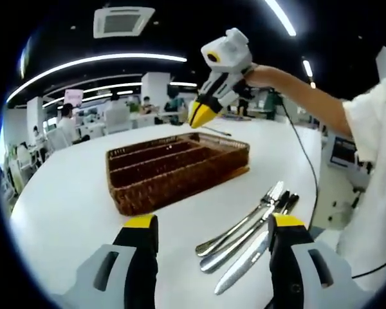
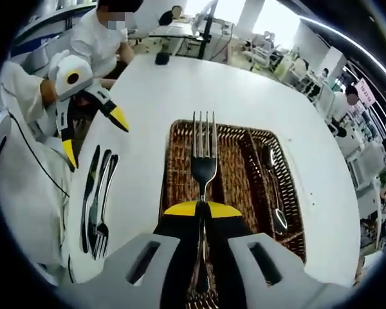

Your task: Arrange the knives, forks, and spoons in their matching storage slots by inserting each utensil handle-first until every utensil is classified and aligned in the correct compartment

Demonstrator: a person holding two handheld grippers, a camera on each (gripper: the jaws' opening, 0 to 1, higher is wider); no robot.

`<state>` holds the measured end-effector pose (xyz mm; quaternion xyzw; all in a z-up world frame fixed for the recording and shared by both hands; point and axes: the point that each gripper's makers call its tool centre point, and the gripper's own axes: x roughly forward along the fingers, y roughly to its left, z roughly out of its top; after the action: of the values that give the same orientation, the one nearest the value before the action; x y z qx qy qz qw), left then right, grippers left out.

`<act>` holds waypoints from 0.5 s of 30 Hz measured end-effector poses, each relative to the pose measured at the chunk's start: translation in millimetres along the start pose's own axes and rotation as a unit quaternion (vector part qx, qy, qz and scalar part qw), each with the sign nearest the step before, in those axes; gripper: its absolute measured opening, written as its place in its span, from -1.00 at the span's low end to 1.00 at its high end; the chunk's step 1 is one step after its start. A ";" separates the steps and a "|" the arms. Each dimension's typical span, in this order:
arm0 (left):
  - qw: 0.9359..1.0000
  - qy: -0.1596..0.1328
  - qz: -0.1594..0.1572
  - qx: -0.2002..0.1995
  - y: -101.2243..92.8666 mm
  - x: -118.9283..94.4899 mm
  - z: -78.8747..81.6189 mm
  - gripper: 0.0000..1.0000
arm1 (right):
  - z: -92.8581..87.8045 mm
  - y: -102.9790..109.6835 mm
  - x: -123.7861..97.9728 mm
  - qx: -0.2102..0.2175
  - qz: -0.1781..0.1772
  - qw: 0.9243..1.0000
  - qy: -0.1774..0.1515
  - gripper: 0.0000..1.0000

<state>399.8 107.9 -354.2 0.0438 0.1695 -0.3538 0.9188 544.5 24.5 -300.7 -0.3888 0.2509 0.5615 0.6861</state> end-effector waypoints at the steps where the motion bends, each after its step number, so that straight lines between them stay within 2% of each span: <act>1: 1.000 -0.001 0.000 -0.001 0.5 0.0 0.1 0.40 | 0.3 -0.4 0.5 0.001 0.002 1.000 0.000 -0.95; 15: 1.000 0.005 0.001 -0.004 5.0 2.9 -3.9 0.39 | 2.7 -11.0 6.5 -0.001 0.003 1.000 -0.011 -0.95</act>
<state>404.1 110.5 -359.0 0.0416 0.1756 -0.3515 0.9186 556.4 29.7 -301.5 -0.3826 0.2441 0.5678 0.6868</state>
